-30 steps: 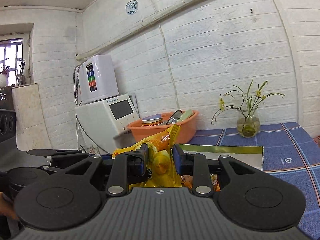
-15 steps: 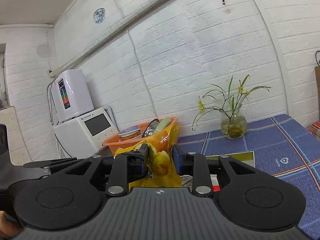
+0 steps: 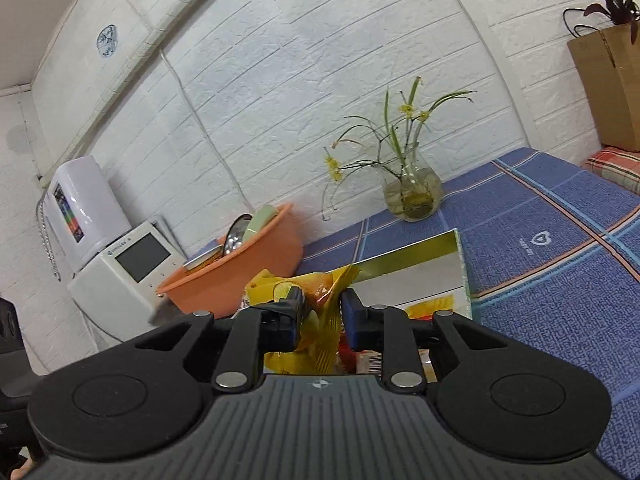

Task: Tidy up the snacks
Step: 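Carry both yellow packs over the green box and lower them inside, then open both tools to drop the yellow packs into the box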

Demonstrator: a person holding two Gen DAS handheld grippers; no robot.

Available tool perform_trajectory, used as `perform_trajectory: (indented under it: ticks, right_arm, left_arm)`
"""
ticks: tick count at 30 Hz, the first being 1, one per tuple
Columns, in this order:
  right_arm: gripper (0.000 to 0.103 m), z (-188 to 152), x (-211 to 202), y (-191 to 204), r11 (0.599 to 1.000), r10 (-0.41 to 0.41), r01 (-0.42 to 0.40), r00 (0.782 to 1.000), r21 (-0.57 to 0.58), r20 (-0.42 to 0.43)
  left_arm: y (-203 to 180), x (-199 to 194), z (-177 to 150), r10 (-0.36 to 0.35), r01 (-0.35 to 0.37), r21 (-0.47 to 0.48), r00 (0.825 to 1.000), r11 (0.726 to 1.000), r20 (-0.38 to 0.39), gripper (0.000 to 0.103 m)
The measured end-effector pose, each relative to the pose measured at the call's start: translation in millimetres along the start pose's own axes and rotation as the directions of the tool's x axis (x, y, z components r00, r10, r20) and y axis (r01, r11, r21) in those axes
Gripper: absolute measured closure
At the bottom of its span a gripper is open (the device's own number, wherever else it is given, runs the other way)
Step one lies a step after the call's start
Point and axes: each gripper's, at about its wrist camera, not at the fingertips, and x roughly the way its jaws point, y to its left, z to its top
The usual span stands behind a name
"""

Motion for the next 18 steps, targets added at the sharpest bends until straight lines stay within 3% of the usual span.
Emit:
perform_trajectory:
  ticks: [1, 3, 6, 7, 10, 14, 18]
  right_arm:
    - [0.042, -1.0, 0.5, -2.0, 1.000, -0.023, 0.023, 1.000, 0.006, 0.013]
    - [0.019, -1.5, -0.7, -4.8, 0.999, -0.054, 0.053, 0.998, 0.011, 0.037]
    - [0.006, 0.3, -7.1, -5.7, 0.997, -0.071, 0.071, 0.992, 0.002, 0.102]
    - [0.005, 0.5, -9.3, -4.7, 0.997, -0.077, 0.079, 0.990, -0.007, 0.117]
    - [0.000, 2.4, -12.3, -1.9, 0.995, -0.096, 0.099, 0.987, -0.020, 0.129]
    - [0.000, 3.3, -15.2, 4.0, 0.988, -0.148, 0.152, 0.983, -0.031, 0.110]
    - [0.000, 2.5, -25.0, 13.8, 0.976, -0.210, 0.214, 0.974, -0.042, 0.082]
  left_arm:
    - [0.2, 1.0, -1.1, 0.005, -0.005, 0.003, 1.000, 1.000, -0.004, 0.054]
    - [1.3, -0.4, -2.6, 0.016, -0.016, 0.013, 1.000, 1.000, 0.002, 0.054]
    - [3.4, -6.6, -1.5, 0.036, -0.036, 0.010, 0.999, 0.999, 0.026, 0.052]
    - [3.6, -8.8, -0.8, 0.045, -0.046, 0.016, 0.998, 0.999, 0.035, 0.045]
    - [1.5, -17.5, 0.4, 0.089, -0.091, 0.029, 0.994, 0.995, 0.070, 0.038]
    - [-3.9, -26.8, 1.5, 0.182, -0.187, 0.050, 0.980, 0.981, 0.086, 0.034]
    - [-5.0, -40.2, -1.3, 0.216, -0.220, 0.039, 0.973, 0.975, 0.079, 0.030]
